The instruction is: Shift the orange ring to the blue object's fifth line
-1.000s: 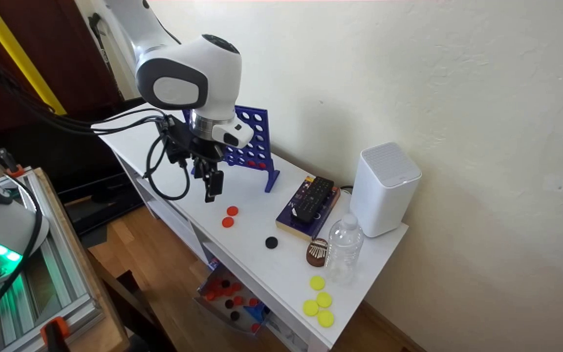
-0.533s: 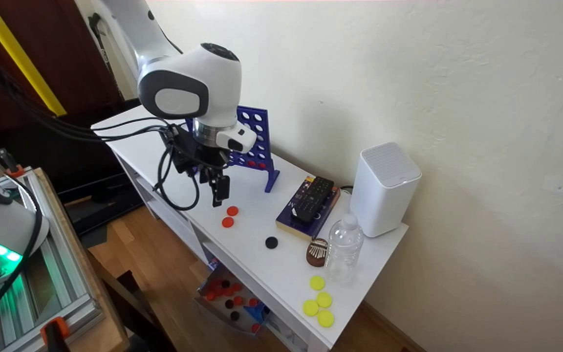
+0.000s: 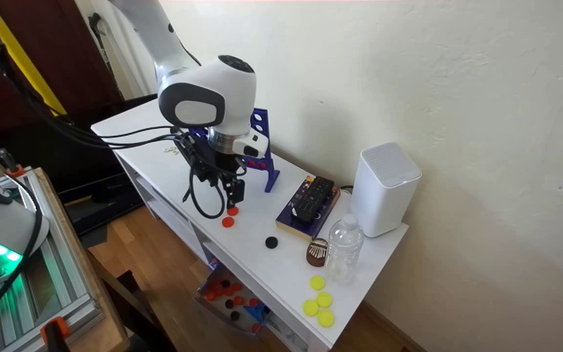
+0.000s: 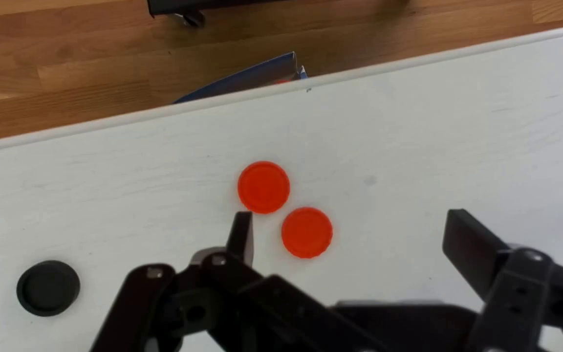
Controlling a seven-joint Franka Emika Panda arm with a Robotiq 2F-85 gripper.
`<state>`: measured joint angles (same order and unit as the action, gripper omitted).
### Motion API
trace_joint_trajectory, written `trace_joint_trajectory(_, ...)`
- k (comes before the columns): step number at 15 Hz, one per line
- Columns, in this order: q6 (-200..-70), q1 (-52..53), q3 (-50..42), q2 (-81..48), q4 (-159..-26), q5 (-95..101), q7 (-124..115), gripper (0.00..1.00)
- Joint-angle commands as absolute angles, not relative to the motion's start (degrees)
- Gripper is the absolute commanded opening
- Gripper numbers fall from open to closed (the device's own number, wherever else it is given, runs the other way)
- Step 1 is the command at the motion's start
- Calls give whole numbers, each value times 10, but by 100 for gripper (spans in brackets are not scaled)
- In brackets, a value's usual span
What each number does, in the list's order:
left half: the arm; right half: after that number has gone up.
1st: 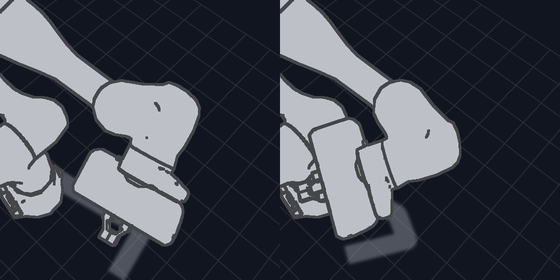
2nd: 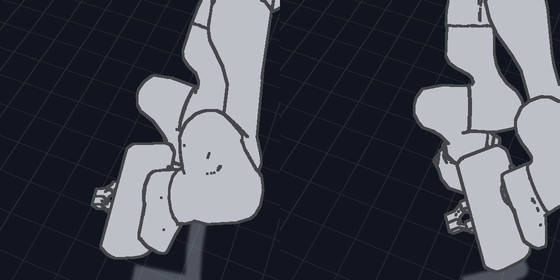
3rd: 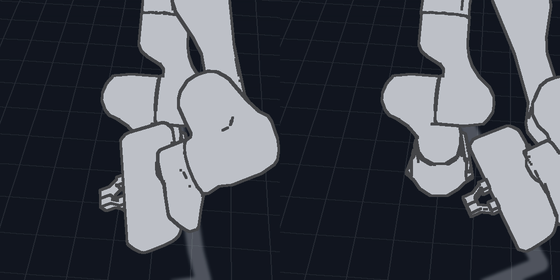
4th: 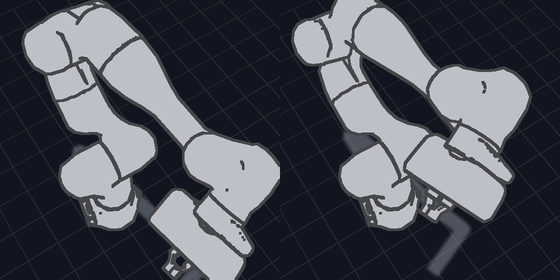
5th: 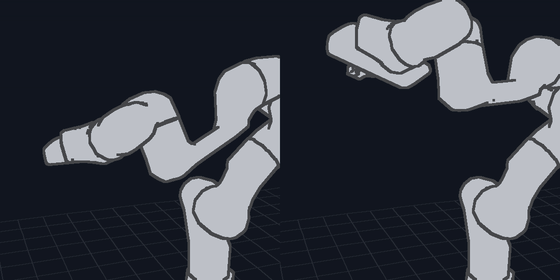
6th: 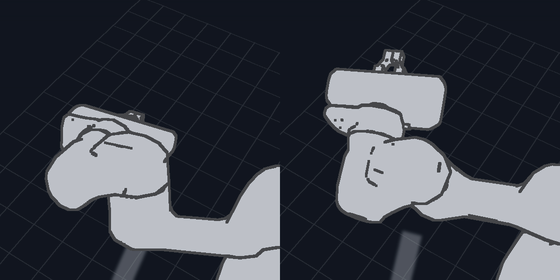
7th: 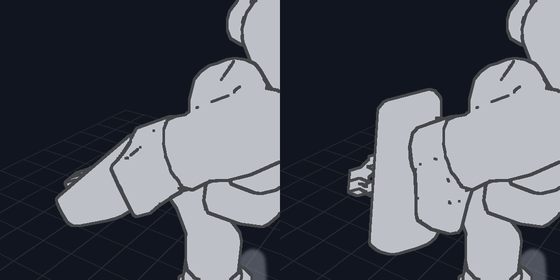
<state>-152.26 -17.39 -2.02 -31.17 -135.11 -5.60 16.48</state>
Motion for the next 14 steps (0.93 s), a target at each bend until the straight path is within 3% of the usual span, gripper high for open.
trace_joint_trajectory(1, -1514, -178, -11, -350, -1308, -52, 178, 100)
trace_joint_trajectory(14, -1487, -131, -44, -416, -1234, 18, 157, 100)
